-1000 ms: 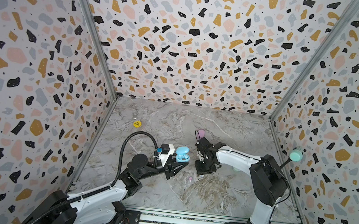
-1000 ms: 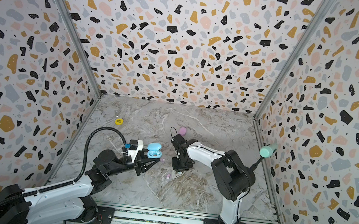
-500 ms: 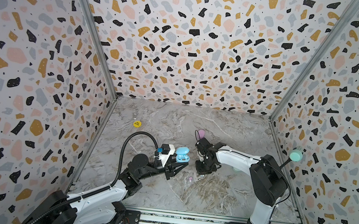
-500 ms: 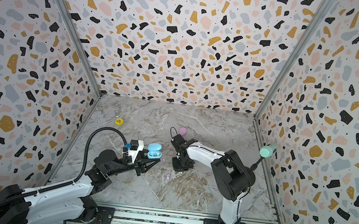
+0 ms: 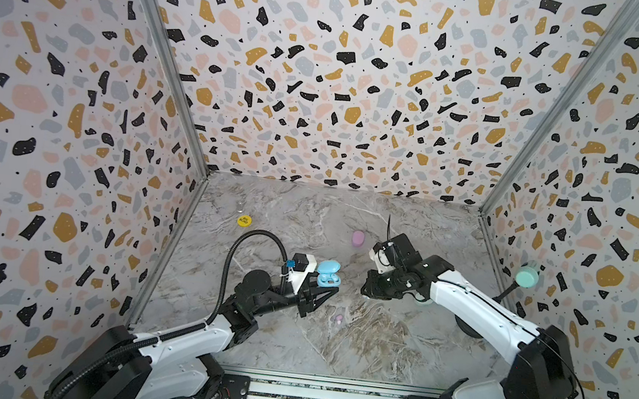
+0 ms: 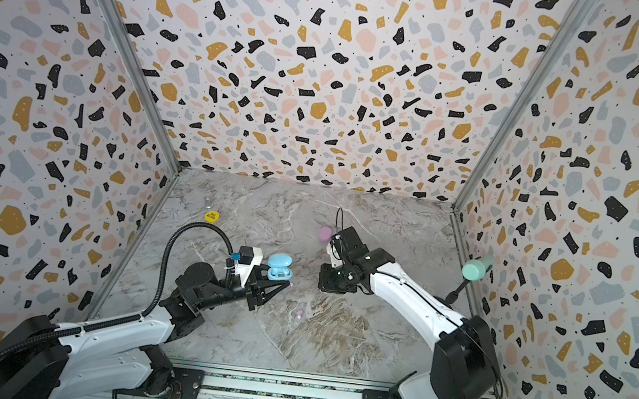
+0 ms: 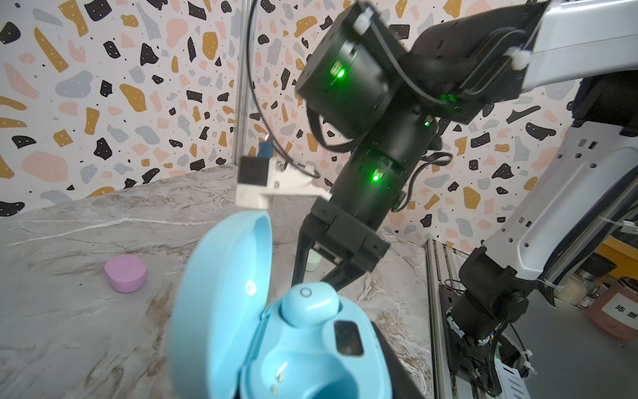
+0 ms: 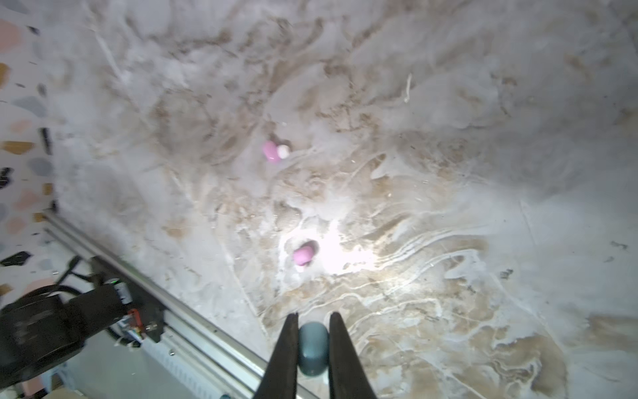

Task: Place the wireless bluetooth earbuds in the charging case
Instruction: 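Lift the earbud and carry it to the open case in the left gripper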

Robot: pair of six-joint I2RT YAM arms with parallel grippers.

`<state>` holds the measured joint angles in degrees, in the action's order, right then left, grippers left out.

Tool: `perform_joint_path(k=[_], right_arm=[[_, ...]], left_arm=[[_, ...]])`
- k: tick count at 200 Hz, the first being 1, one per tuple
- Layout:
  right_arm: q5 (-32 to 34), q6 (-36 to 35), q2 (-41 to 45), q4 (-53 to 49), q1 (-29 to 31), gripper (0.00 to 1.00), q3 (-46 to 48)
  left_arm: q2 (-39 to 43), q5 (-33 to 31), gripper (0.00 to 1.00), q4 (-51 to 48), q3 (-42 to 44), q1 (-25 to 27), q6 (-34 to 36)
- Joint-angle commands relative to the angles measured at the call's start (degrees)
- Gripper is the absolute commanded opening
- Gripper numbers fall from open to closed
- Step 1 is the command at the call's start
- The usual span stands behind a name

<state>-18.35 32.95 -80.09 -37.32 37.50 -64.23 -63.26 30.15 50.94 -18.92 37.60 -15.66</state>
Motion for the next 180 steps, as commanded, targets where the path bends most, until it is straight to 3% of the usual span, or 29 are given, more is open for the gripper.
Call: perform_joint_path(k=[1, 78, 180], right_arm=[[-3.80, 2.66, 5.11, 0.66, -0.42, 0.13, -2.16], [-13.30, 8.43, 12.20, 13.60, 0.05, 0.12, -4.67], [-14.52, 13.00, 12.03, 27.49, 5.72, 0.11, -1.23]], left_arm=[[-1.44, 1.80, 0.22, 6.30, -2.77, -0.30, 0.50], [-6.54, 3.50, 0.22, 9.45, -5.63, -0.25, 2.03], [-8.29, 4.48, 0.22, 10.25, -7.89, -0.25, 2.64]])
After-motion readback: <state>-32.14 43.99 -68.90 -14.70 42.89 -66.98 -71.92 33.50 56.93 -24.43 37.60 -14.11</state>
